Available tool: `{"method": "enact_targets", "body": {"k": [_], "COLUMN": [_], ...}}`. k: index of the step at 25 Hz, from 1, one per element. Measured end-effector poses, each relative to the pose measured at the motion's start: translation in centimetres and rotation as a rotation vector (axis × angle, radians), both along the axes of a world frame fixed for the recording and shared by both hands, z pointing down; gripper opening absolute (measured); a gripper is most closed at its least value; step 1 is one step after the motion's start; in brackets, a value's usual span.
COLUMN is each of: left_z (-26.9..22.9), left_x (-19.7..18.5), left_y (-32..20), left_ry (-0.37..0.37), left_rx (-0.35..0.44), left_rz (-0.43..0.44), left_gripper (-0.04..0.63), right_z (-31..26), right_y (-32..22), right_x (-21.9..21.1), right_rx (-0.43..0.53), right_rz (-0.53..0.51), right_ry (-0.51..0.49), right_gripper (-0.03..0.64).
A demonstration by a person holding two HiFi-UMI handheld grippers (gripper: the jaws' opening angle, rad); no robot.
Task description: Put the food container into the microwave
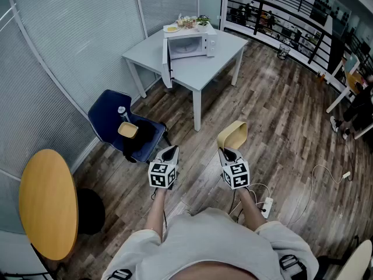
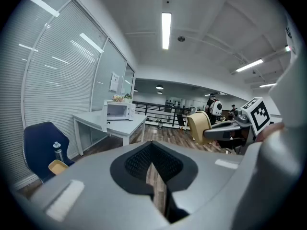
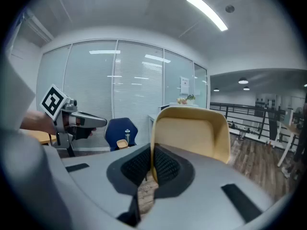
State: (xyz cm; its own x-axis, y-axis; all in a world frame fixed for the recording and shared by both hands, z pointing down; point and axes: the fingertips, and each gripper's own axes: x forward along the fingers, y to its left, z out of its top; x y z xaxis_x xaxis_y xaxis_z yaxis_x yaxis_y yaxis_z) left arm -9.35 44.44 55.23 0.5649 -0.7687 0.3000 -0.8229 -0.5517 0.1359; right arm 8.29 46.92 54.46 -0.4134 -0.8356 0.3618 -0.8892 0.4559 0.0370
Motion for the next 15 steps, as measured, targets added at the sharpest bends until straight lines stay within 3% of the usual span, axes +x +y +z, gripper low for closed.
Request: {"method": "enact_targets", "body": {"k": [15], "left_z": [0.7], "left_x": [1.3], "left_y": [-0.1], "left_ry": [0.000], "left_rx": [-0.012], "left_rz": [-0.002], "left_gripper": [0.011], "right_z": [0.7], "right_y": [-0.2], "right_x": [0.9], "right_rx": [-0.007], "right_rz": [-0.005], "right_ry": [-0.002], "right_gripper": [0.018]}}
